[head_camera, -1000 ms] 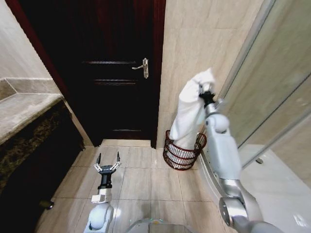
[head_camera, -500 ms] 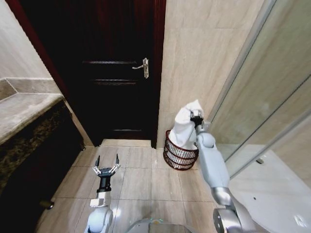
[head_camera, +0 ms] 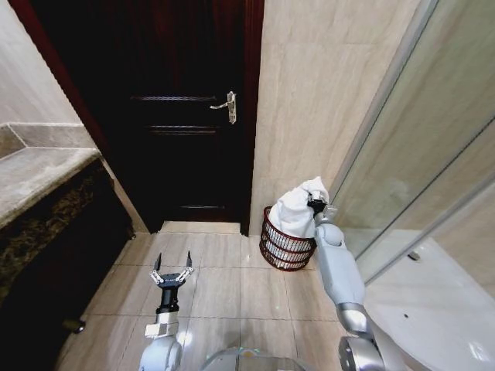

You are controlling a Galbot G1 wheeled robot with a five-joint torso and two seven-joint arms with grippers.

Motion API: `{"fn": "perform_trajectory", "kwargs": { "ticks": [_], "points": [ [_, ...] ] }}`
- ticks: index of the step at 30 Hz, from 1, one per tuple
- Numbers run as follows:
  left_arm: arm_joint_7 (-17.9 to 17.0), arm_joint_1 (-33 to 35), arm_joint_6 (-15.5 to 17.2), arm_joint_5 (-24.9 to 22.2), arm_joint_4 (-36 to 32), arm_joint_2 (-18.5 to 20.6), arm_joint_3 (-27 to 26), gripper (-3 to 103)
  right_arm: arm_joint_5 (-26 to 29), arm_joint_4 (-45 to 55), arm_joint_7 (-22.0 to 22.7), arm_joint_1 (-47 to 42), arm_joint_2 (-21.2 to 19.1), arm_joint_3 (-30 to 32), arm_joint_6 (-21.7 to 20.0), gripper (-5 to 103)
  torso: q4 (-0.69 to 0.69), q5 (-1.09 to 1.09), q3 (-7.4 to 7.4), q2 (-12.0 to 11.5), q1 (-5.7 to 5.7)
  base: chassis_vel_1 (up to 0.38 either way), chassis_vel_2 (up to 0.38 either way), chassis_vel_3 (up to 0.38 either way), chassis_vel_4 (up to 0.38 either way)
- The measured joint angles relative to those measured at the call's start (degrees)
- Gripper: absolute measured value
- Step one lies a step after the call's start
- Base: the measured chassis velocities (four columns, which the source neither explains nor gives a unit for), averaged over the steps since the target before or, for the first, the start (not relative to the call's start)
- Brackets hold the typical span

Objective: Discard the used towel into the hamper.

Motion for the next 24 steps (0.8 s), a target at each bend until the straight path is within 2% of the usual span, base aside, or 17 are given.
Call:
{"fn": "perform_trajectory", "kwargs": {
  "ticks": [10,24],
  "points": [
    [0.31,-0.42,0.00,0.32,0.13,0.03,0.41,100,0.53,1.18,0.53,-0.22,-0.61,-0.09,-0.45,27,0.01,0.01,-1.49,-2.45,-0.97,0.000,0.000,0.000,0.000],
    [1.45,-0.56,-0.66,-0.21,1.06,-0.13,0.69,100,1.71,4.87,1.37,-5.68,-0.75,0.87,-0.68,27,0.01,0.00,-3.76,-6.17,-2.42,0.000,0.000,0.000,0.000]
  ]
}}
